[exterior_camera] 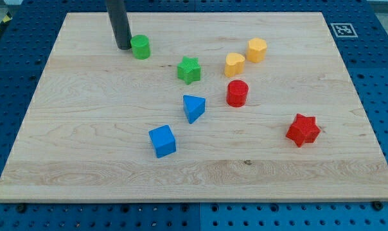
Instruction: Move your arm closer to the yellow hexagon
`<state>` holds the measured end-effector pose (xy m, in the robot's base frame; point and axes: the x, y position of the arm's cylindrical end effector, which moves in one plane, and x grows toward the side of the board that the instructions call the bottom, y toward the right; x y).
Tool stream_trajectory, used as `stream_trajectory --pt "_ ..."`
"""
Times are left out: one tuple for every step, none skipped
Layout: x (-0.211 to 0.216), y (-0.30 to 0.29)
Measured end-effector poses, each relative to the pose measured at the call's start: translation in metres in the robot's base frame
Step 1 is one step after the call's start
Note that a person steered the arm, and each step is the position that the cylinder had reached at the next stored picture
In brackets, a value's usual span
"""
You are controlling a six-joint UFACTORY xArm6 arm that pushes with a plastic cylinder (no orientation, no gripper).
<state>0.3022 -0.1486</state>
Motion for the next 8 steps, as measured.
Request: stream_trajectory --pt "0.0 0.002" --pt "0.0 0.012" --pt "-0.002 0.015" --pt "-0.055 0.018" --pt "-0.093 0.056" --pt "-0.093 0.131" --pt "-0.088 0.236" --pt "-0.06 0.338"
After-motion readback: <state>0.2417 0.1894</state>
